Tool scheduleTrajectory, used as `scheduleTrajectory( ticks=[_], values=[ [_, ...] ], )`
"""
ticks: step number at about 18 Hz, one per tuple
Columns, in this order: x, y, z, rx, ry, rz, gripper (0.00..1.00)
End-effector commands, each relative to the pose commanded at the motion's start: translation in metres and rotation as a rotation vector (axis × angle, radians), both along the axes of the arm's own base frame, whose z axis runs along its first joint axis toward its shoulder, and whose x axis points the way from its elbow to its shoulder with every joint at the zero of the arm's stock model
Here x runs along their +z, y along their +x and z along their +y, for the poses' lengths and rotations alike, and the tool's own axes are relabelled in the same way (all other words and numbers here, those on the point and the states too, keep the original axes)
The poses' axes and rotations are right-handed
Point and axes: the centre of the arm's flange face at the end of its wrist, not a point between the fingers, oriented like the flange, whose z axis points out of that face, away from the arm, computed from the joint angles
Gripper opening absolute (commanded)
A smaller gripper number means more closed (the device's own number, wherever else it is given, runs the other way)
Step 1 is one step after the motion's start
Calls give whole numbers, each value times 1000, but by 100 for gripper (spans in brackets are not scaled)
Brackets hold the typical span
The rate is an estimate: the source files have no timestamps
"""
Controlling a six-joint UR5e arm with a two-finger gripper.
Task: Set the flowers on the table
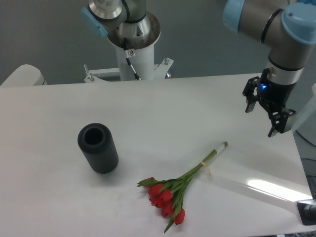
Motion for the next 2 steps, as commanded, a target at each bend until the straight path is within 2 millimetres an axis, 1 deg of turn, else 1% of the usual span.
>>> scheduleTrajectory(
  ticks=[2],
  values=[
    [0,1,2,1,2,0,99]
  ],
)
